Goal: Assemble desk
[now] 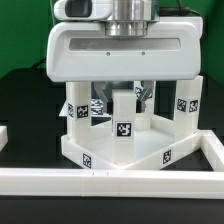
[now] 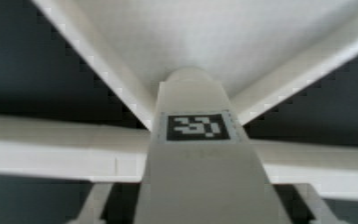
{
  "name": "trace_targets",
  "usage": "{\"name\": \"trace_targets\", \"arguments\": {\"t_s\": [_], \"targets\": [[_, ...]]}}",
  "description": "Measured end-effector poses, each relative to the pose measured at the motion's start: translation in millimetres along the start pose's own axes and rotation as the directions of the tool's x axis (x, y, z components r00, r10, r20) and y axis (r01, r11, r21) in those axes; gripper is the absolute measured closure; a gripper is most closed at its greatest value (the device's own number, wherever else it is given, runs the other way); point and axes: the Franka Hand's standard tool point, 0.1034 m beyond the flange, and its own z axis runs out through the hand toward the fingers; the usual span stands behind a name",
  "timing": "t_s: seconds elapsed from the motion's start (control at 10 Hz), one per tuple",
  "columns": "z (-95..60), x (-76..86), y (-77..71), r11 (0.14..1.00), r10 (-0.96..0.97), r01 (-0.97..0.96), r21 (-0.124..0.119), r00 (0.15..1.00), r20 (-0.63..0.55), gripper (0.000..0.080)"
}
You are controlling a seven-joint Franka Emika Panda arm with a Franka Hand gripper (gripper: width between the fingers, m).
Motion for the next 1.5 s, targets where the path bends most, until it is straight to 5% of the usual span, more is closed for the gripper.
{"name": "trace_targets", "arguments": {"t_s": [0.2, 0.3, 0.6, 1.1, 1.5], "targets": [[0.1, -0.1, 1.4, 0.984, 0.176, -0.176, 0.002, 0.984, 0.0, 0.0509], [0.0, -0.1, -1.1, 0.931, 0.365, -0.365, 0.023, 0.931, 0.004, 0.0509], [-0.3, -0.9, -7.7, 0.783, 0.621, -0.622, 0.021, 0.783, 0.025, 0.0509], [0.3, -3.5, -7.1, 0.524, 0.851, -0.852, -0.006, 0.523, 0.039, 0.0509], [-1.0, -7.0, 10.3, 0.343, 0.939, -0.939, -0.032, 0.343, 0.019, 0.0501]]}}
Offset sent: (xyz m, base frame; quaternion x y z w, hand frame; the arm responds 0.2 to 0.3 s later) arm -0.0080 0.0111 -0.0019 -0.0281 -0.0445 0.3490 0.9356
